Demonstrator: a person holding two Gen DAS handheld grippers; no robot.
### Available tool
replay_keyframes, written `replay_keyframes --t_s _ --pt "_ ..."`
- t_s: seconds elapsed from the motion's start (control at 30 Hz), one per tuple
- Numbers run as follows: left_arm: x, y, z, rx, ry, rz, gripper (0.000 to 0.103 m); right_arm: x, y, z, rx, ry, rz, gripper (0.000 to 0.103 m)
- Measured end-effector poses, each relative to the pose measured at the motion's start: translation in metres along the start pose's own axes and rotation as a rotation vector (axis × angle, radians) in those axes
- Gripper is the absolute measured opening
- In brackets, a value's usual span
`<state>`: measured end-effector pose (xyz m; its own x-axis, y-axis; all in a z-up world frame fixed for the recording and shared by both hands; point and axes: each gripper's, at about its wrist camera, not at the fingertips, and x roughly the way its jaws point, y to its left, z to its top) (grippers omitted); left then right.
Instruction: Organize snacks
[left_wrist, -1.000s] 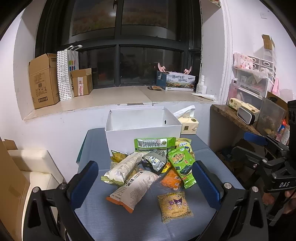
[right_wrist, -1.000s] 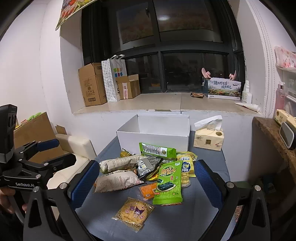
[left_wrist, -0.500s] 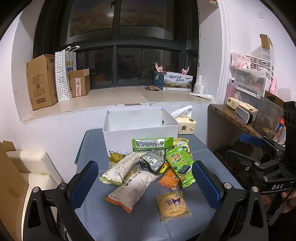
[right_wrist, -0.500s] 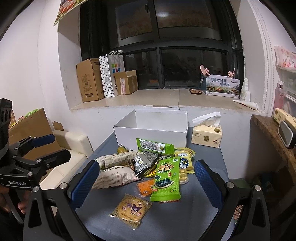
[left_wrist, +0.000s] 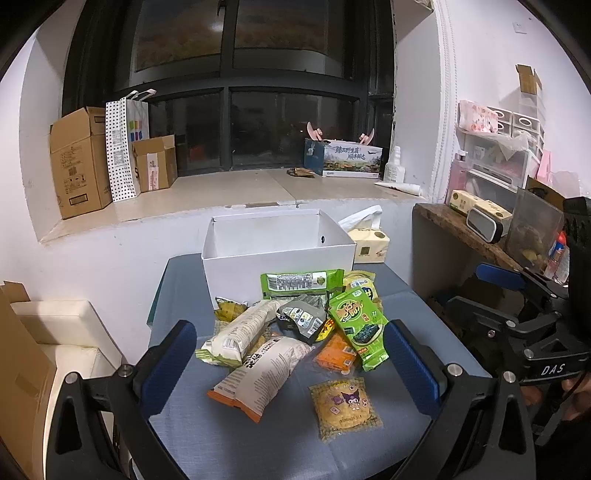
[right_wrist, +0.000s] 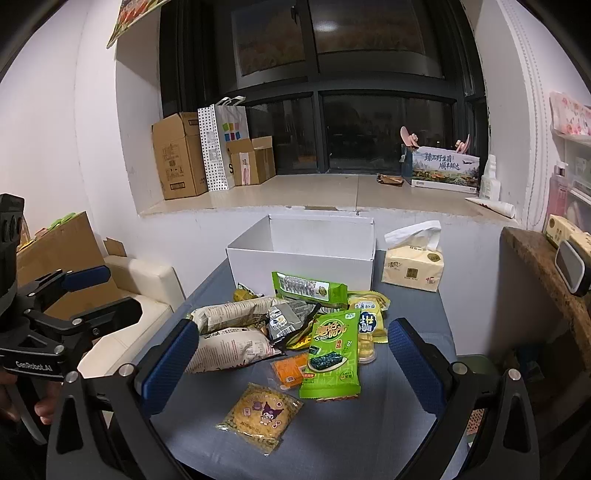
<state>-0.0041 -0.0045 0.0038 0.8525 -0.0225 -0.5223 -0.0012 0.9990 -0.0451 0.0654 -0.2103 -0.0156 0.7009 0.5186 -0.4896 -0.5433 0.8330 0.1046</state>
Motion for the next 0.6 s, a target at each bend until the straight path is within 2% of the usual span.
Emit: replay_keyframes --t_s 0.6 --pt "-0.0006 0.0004 -0.0015 -0.004 0.002 -0.002 0.103 0.0055 0.0003 -0.0035 0.001 0.021 0.001 0.103"
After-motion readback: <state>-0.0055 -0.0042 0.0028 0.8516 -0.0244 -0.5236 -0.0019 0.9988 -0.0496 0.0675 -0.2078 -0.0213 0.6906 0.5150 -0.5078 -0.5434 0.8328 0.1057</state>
